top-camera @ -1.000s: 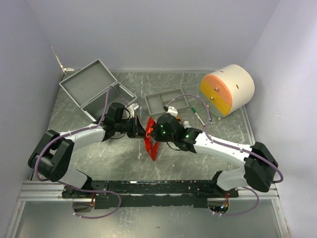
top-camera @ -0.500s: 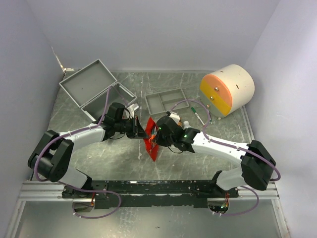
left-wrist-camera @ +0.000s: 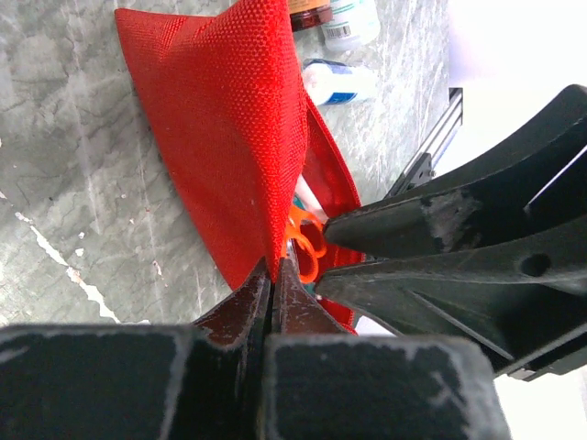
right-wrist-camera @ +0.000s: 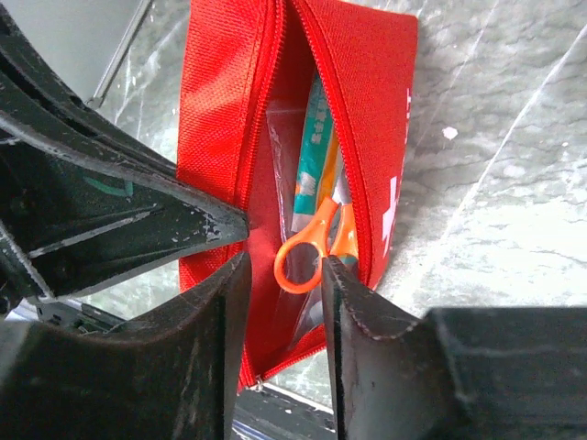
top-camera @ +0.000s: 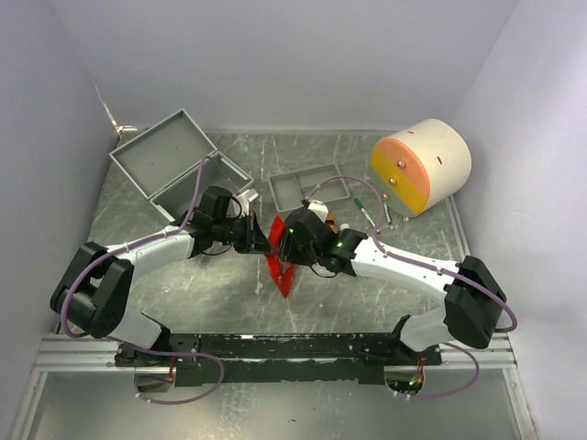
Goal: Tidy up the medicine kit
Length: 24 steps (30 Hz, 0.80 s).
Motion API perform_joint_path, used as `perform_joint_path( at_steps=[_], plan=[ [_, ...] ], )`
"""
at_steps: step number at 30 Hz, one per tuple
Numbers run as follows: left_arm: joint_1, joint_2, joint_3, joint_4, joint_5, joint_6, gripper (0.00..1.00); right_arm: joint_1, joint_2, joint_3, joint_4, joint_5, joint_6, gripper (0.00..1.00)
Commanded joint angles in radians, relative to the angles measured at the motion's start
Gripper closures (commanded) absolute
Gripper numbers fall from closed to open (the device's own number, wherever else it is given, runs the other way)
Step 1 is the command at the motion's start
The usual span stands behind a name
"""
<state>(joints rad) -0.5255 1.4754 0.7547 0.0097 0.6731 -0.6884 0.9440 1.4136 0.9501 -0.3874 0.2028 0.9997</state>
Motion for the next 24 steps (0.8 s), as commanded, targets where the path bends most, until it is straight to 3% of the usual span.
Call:
perform_joint_path(
  at_steps=[1, 8, 14, 19, 24],
  plan=[
    [-0.004, -0.022, 0.034, -0.003, -0.003, 0.019, 0.93, -0.003, -0.068, 0.021, -0.022, 0.067, -0.080, 0.62],
    [-0.005, -0.038, 0.057, -0.045, 0.004, 0.047, 0.93, -0.074, -0.137, 0.016, 0.000, 0.055, -0.296, 0.53],
    [-0.004, -0.075, 0.079, -0.119, 0.031, 0.095, 0.93, -0.112, -0.090, 0.024, 0.006, -0.069, -0.483, 0.46],
    [-0.005, -0.070, 0.077, -0.109, 0.175, 0.151, 0.93, -0.112, -0.039, 0.036, 0.035, -0.138, -0.487, 0.46],
    [-0.005, -0.027, 0.098, -0.167, 0.183, 0.189, 0.93, -0.111, -0.011, 0.043, 0.056, -0.097, -0.430, 0.50]
  ],
)
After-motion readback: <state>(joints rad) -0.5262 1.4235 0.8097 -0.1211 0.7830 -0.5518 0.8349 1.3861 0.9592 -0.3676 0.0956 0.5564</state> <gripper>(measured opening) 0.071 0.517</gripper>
